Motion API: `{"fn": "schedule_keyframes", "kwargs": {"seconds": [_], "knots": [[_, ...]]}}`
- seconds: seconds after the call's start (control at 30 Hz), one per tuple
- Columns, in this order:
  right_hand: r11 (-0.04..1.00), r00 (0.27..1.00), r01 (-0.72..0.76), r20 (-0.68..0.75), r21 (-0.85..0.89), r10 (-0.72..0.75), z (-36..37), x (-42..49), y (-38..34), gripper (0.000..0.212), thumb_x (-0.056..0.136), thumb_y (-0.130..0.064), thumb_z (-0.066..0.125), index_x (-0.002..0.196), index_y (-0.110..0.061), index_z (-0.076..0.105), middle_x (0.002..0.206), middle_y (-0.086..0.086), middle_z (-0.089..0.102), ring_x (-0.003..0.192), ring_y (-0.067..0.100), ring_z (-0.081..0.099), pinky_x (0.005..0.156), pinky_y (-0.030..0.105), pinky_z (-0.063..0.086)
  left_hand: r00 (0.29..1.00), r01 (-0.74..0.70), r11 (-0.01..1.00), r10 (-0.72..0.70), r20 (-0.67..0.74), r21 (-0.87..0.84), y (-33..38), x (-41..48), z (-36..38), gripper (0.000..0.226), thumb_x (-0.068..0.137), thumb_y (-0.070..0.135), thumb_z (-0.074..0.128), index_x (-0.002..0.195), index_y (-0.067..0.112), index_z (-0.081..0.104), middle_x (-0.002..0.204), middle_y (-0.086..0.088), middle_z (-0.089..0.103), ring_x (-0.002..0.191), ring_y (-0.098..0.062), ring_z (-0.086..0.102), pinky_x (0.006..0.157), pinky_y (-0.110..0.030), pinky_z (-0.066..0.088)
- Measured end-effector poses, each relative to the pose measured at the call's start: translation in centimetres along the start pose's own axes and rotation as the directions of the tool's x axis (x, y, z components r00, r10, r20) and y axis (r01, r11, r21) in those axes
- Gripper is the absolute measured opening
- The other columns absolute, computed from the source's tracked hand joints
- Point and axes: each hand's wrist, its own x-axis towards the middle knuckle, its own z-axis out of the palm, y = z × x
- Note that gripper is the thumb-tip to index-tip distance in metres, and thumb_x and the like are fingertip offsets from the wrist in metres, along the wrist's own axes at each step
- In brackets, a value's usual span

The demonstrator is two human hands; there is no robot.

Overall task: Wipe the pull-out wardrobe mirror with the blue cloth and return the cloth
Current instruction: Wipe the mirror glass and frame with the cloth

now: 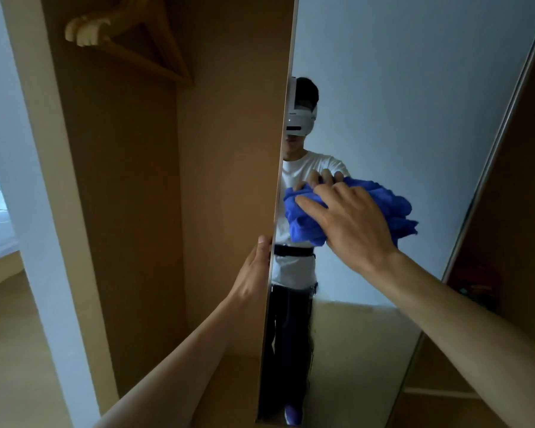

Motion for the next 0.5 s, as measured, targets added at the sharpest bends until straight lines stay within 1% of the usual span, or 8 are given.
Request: {"fn": "schedule_keyframes", "kwargs": {"seconds": [0.07,0.13,0.2,0.27,0.3,0.4,0.47,0.5], "knots": [[1.000,1.000,-0.005,-0.005,0.025,0.006,-0.2,0.3,0.8,0.049,0.084,-0.007,0.061,0.130,-0.020,0.054,0.125,0.012,0.058,0.102,0.034,0.055,0.079,0.045,0.042,1.000,0.018,1.000,-0.018,-0.014,0.011,-0.1,-0.1,0.1,0.055,0.104,0.063,0.012,0.119,0.046,0.062,0.126,0.004,0.069,0.121,-0.019,0.063,0.110,-0.052,0.044],[1.000,1.000,-0.002,-0.017,0.021,0.003,0.3,0.0,0.8,0.048,0.085,-0.008,0.058,0.131,-0.021,0.053,0.126,0.010,0.058,0.102,0.033,0.054,0.079,0.045,0.041,0.999,0.018,1.000,-0.018,-0.030,-0.001,-0.3,-0.1,0.3,0.055,0.103,0.064,0.012,0.118,0.046,0.063,0.126,0.005,0.070,0.120,-0.018,0.063,0.110,-0.051,0.044],[1.000,0.999,-0.009,-0.046,0.019,0.010,1.1,-0.6,0.4,0.046,0.085,-0.008,0.056,0.129,-0.021,0.054,0.125,0.009,0.059,0.103,0.034,0.054,0.077,0.045,0.040,0.999,0.016,1.000,-0.017,-0.045,-0.006,-0.3,-0.1,0.5,0.060,0.101,0.067,0.013,0.131,0.042,0.059,0.136,0.003,0.065,0.129,-0.020,0.058,0.114,-0.051,0.040],[1.000,0.998,-0.011,-0.065,0.027,0.013,2.0,-1.4,-0.1,0.043,0.086,-0.006,0.054,0.127,-0.021,0.053,0.119,0.006,0.060,0.099,0.032,0.054,0.076,0.045,0.039,0.998,0.020,1.000,-0.020,-0.057,-0.008,-0.2,0.0,0.7,0.067,0.100,0.069,0.014,0.147,0.036,0.048,0.147,0.001,0.056,0.138,-0.022,0.049,0.118,-0.051,0.034],[0.999,0.998,-0.007,-0.069,0.032,0.010,2.5,-1.8,-0.3,0.043,0.085,-0.005,0.054,0.126,-0.021,0.053,0.115,0.005,0.060,0.096,0.031,0.053,0.075,0.044,0.039,0.998,0.013,1.000,-0.014,-0.065,-0.008,-0.2,0.0,0.8,0.067,0.100,0.069,0.015,0.151,0.036,0.043,0.151,0.003,0.051,0.141,-0.021,0.045,0.119,-0.050,0.032],[0.999,0.998,0.006,-0.058,0.046,-0.003,4.1,-3.9,-1.2,0.047,0.080,-0.003,0.051,0.124,-0.020,0.054,0.111,0.005,0.060,0.093,0.031,0.054,0.074,0.045,0.039,0.996,-0.027,1.000,0.027,-0.087,0.003,-0.1,-0.2,1.4,0.062,0.101,0.069,0.018,0.152,0.043,0.039,0.156,0.016,0.043,0.146,-0.010,0.037,0.122,-0.046,0.028],[0.999,1.000,0.013,-0.014,0.051,-0.012,5.0,-5.5,-2.0,0.048,0.083,-0.008,0.047,0.129,-0.019,0.053,0.115,0.006,0.059,0.096,0.032,0.055,0.076,0.046,0.041,0.994,-0.016,1.000,0.016,-0.112,-0.002,-0.4,-0.3,1.8,0.066,0.096,0.071,0.022,0.152,0.041,0.040,0.155,0.016,0.045,0.145,-0.009,0.038,0.122,-0.044,0.028],[0.998,1.000,0.014,0.009,0.057,-0.015,5.3,-6.1,-2.3,0.048,0.084,-0.009,0.049,0.131,-0.019,0.053,0.117,0.007,0.059,0.097,0.033,0.055,0.078,0.047,0.042,0.992,-0.012,1.000,0.011,-0.126,-0.006,-0.5,-0.4,2.0,0.063,0.096,0.069,0.026,0.150,0.041,0.042,0.152,0.017,0.048,0.142,-0.009,0.041,0.120,-0.042,0.030]]}}
